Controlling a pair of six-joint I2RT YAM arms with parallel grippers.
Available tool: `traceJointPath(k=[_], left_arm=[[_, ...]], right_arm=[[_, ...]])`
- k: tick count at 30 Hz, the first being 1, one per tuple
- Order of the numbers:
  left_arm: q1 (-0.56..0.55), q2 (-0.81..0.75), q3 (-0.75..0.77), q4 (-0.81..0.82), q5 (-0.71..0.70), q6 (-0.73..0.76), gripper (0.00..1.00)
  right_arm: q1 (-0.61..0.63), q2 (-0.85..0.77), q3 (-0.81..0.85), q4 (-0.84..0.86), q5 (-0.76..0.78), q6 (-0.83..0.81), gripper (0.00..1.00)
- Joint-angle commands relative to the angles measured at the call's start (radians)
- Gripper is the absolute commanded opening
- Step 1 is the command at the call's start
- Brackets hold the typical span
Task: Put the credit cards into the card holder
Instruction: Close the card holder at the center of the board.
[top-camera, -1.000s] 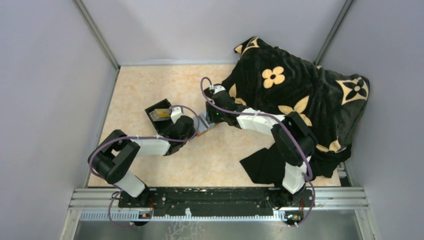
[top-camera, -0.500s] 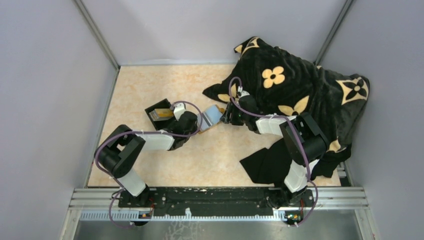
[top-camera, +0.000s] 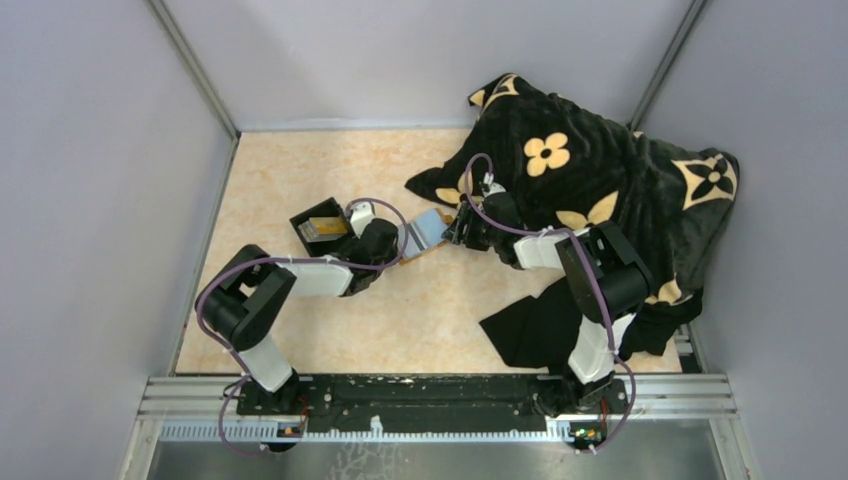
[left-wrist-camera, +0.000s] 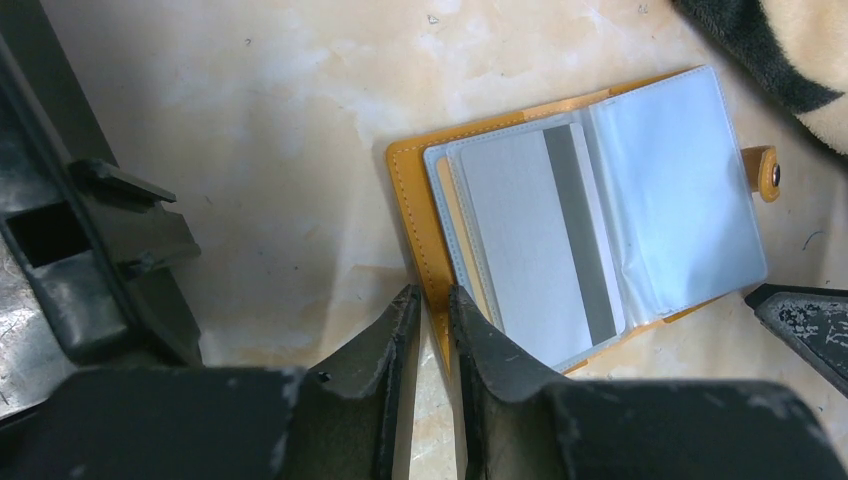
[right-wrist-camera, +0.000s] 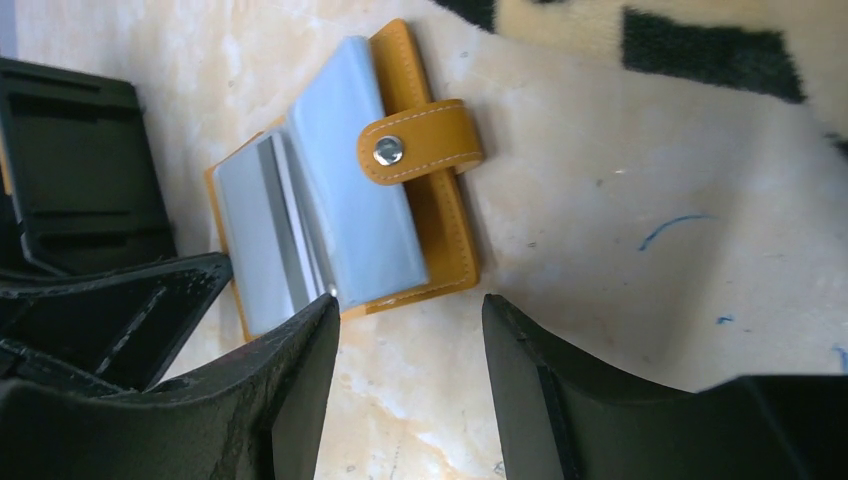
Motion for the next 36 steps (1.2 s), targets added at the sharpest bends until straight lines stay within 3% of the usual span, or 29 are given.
traceJointPath(k=[1, 19, 27, 36], left_arm=[[0.003, 0.117, -0.072, -0.310, 0.086, 0.024, 0.25], [0.003, 0.124, -0.069, -0.310, 0.090, 0.024, 0.25], [0.003, 0.136, -0.065, -0.292, 0.100, 0.029, 0.25], [0.003, 0.141, -0.066, -0.280, 0.110, 0.040, 0.24]], right_arm=[[-0.018, 0.003, 0.005, 0.032, 0.063, -0.030, 0.56], [-0.033, 0.142, 0.016, 0.023, 0.012, 0.014, 0.56], [-0.029, 0.193, -0.084, 0.233, -0.144, 0.140, 0.56], [0.000, 0.217, -0.103, 0.400, -0.215, 0.204, 0.56]])
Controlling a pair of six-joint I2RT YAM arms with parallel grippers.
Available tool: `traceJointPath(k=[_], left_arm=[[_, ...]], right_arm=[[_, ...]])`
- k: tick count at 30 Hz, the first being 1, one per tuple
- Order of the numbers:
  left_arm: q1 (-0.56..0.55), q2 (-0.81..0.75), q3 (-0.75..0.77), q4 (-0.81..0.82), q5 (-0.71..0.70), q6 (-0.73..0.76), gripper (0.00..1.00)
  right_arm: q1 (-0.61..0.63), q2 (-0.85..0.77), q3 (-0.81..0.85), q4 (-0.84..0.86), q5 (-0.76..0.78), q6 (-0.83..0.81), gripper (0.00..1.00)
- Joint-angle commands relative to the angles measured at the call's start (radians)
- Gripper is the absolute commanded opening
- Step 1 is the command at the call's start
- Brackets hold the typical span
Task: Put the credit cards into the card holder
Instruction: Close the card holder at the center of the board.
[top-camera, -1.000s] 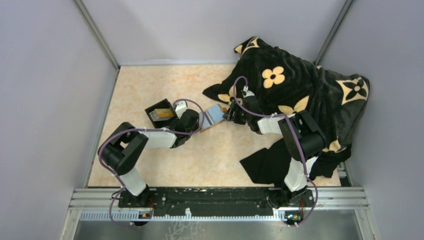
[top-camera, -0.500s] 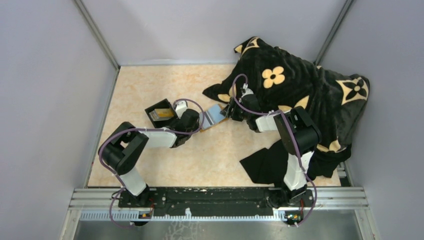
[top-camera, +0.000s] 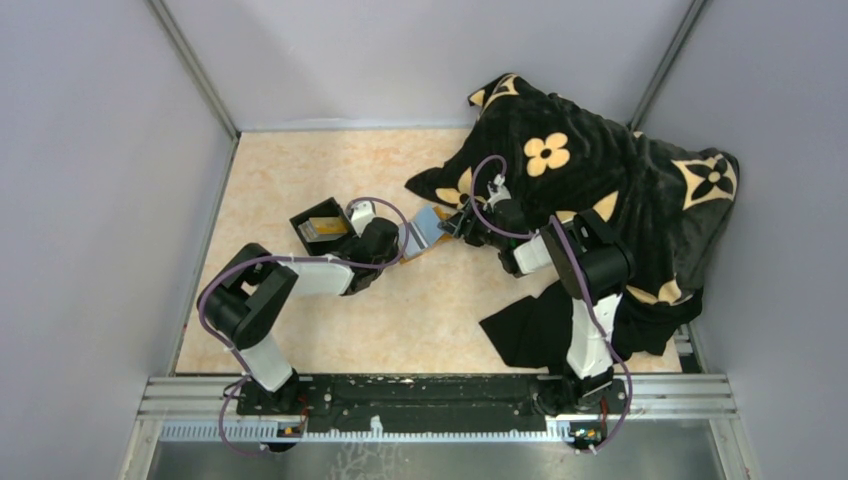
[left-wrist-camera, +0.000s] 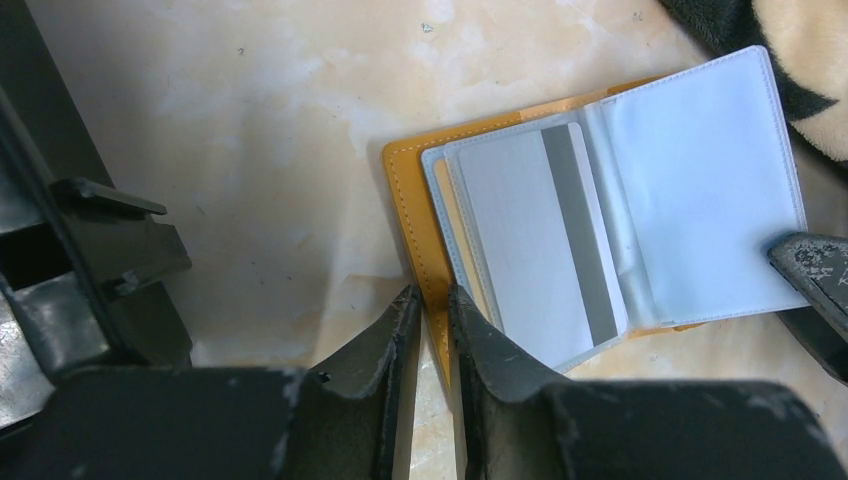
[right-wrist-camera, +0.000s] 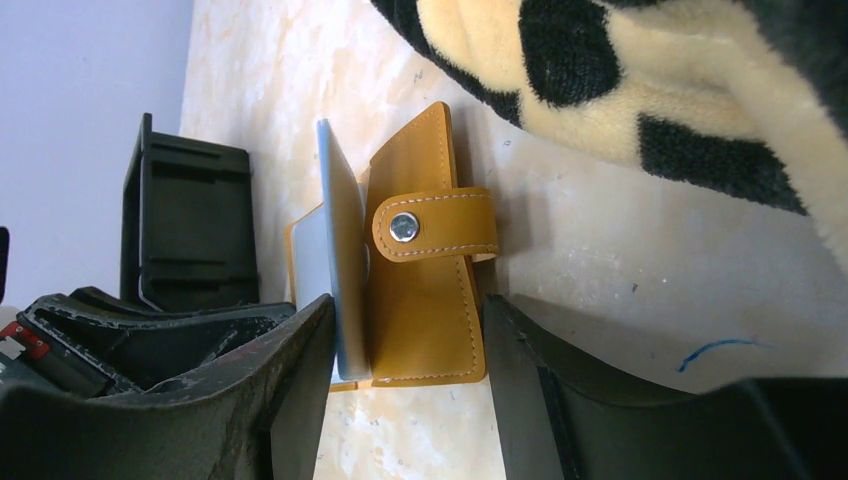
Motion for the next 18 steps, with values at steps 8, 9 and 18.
traceJointPath(k=[8, 9, 18], left_arm=[[0.001, 0.128, -0.069, -0.296, 0.112, 0.045, 0.24], [0.002, 0.128, -0.067, -0.297, 0.112, 0.046, 0.24], [0.002, 0.127, -0.068, -0.301, 0.108, 0.046, 0.24]], right_arm=[[0.051, 0.047, -0.049, 0.031, -0.144, 0.072, 0.56], [0.053, 0.042, -0.049, 0.033, -0.145, 0.071, 0.56], [0.076, -0.011, -0.085, 0.033, -0.111, 0.041, 0.56]])
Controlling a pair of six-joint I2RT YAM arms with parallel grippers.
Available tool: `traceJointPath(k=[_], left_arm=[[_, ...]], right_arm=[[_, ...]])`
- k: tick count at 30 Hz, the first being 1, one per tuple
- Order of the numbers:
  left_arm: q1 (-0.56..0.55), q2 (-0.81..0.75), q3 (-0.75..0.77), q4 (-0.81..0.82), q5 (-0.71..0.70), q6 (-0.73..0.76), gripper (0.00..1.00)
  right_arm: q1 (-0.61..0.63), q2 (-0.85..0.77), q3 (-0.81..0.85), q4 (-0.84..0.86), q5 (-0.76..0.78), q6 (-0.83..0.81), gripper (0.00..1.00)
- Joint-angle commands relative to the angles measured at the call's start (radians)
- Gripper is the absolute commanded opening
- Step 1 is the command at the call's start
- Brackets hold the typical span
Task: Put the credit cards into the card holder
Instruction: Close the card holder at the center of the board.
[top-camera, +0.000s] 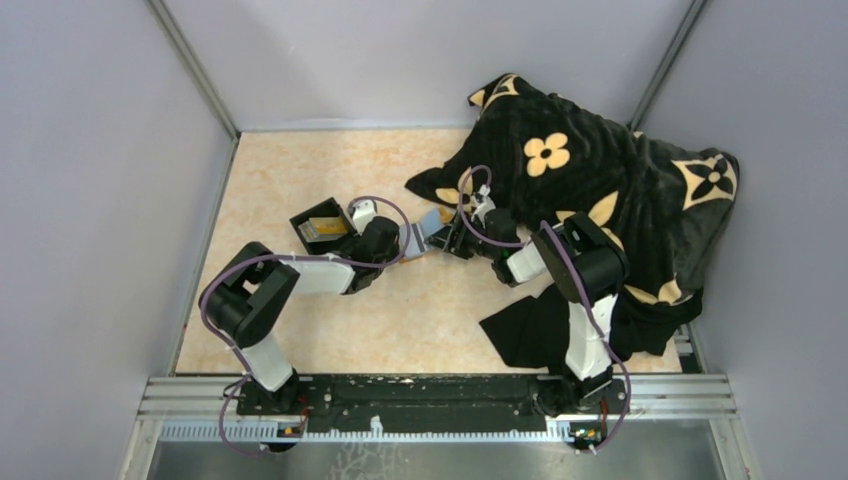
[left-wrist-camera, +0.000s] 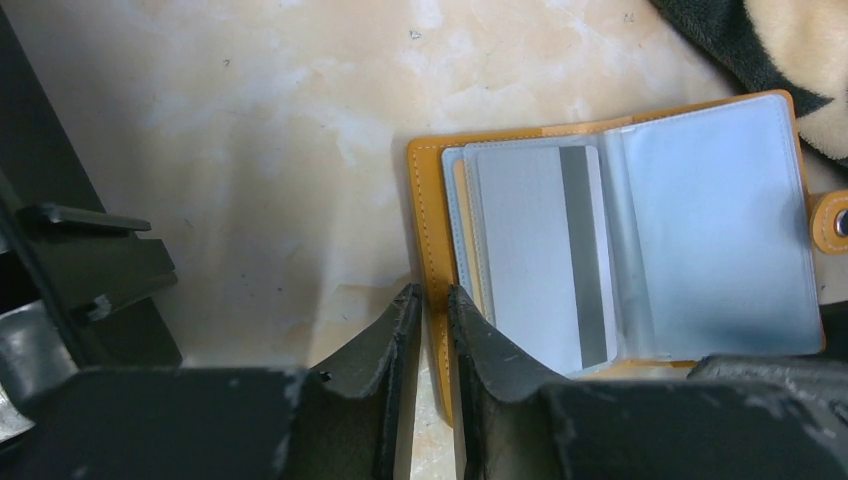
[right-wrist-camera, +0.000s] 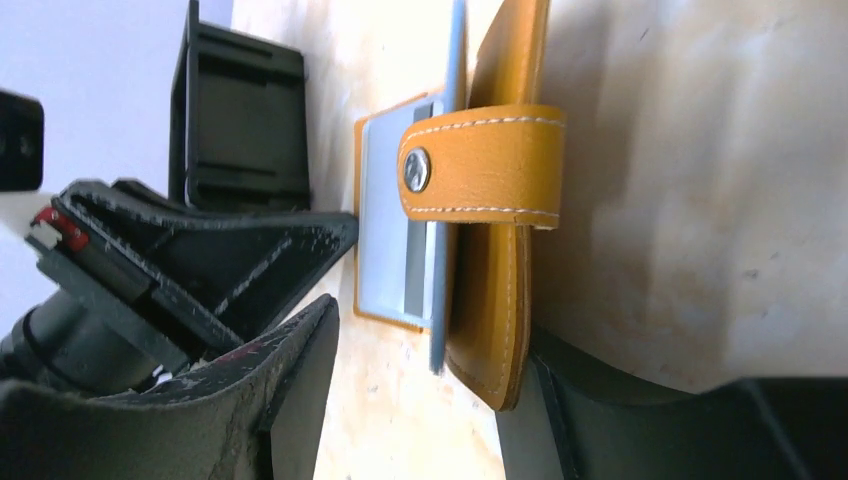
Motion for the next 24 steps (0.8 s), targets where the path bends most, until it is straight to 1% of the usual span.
traceJointPath(k=[1, 10, 14, 15, 17, 19, 21, 22, 24], left_arm=[[0.002, 0.116, -0.080, -0.310, 0.101, 0.025, 0.24], [0.001, 0.123, -0.084, -0.309, 0.104, 0.020, 0.24], [0.001, 0.115, -0.089, -0.314, 0.103, 0.019, 0.24], [0.001, 0.115, -0.089, -0.315, 0.101, 0.019, 0.24], [0.001, 0.111, -0.090, -0.316, 0.100, 0.018, 0.24], [0.001, 0.104, -0.095, -0.314, 0.100, 0.011, 0.24], [0.002, 0.090, -0.104, -0.304, 0.102, 0.007, 0.31], [0.002, 0.078, -0.112, -0.299, 0.102, 0.004, 0.35], [0.002, 0.047, -0.134, -0.279, 0.105, -0.005, 0.46]], right_arm=[[0.018, -0.027, -0.055, -0.033, -0.005, -0.017, 0.56], [0.013, -0.034, -0.042, -0.038, 0.111, -0.089, 0.55], [0.002, -0.044, -0.036, -0.041, 0.148, -0.096, 0.51], [0.000, -0.051, -0.035, -0.047, 0.161, -0.102, 0.48], [-0.002, -0.061, -0.034, -0.064, 0.182, -0.115, 0.38], [-0.002, -0.067, -0.030, -0.078, 0.192, -0.124, 0.22], [-0.005, -0.068, -0.025, -0.089, 0.188, -0.123, 0.02], [-0.006, -0.070, -0.025, -0.091, 0.184, -0.117, 0.00], [-0.011, -0.076, -0.035, -0.086, 0.177, -0.095, 0.00]])
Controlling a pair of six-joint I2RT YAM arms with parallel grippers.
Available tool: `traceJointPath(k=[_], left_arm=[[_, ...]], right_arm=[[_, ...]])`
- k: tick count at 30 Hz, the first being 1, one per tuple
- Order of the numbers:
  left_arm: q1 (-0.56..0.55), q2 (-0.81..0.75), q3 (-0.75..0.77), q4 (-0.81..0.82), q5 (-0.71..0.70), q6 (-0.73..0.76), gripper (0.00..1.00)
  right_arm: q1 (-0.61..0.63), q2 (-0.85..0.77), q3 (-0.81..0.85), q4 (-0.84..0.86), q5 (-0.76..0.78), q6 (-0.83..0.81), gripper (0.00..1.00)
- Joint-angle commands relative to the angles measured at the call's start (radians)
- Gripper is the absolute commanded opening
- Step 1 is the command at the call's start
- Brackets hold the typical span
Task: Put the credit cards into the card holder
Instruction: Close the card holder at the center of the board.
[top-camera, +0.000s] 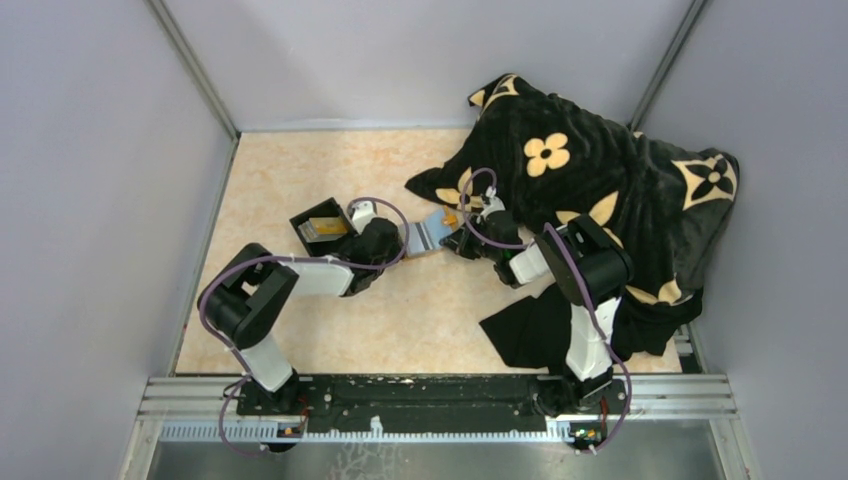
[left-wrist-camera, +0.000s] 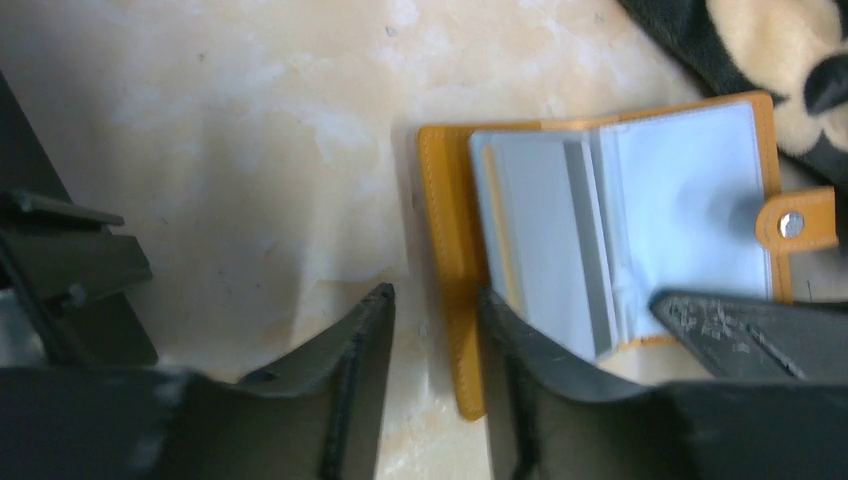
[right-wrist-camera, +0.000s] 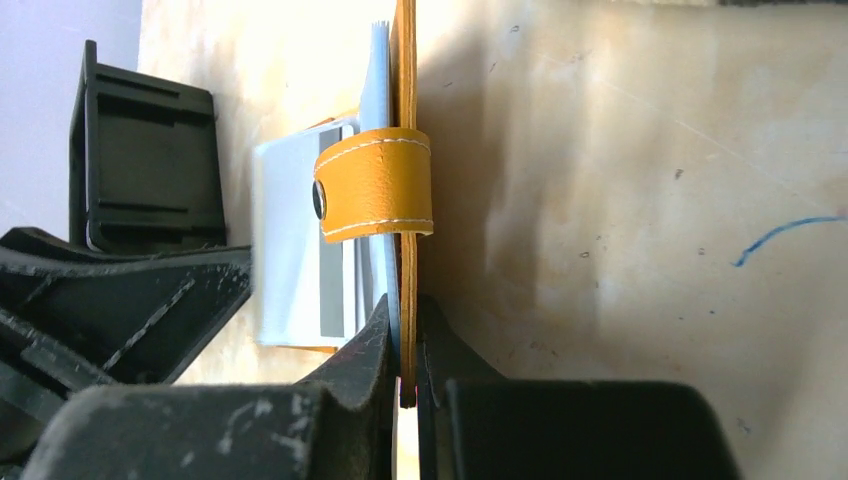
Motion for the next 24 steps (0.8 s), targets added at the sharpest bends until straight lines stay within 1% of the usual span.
traceJointPath(k=[1, 3, 4, 8, 10, 17, 24], left_arm=[[0.002, 0.038, -0.134, -0.297, 0.090, -0.003, 0.51], [0.002, -0.001, -0.168, -0.260, 0.096, -0.011, 0.62], [0.002, -0.019, -0.185, -0.237, 0.104, -0.014, 0.65], [0.002, -0.056, -0.216, -0.178, 0.126, -0.029, 0.68], [0.001, -0.067, -0.229, -0.155, 0.131, -0.046, 0.72], [0.002, -0.086, -0.280, -0.029, 0.192, -0.081, 0.73], [0.002, 0.007, -0.274, 0.011, 0.280, -0.116, 0.73]], right_arm=[[-0.013, -0.052, -0.006, -0.029, 0.022, 0.001, 0.00], [-0.019, -0.061, -0.022, -0.022, 0.004, 0.043, 0.00], [-0.023, -0.064, -0.035, -0.005, -0.010, 0.070, 0.00], [-0.032, -0.061, -0.064, 0.040, -0.072, 0.161, 0.00], [-0.032, -0.063, -0.080, 0.055, -0.091, 0.189, 0.00], [-0.032, -0.056, -0.139, 0.175, -0.155, 0.314, 0.00], [-0.032, -0.023, -0.197, 0.347, -0.166, 0.474, 0.00]])
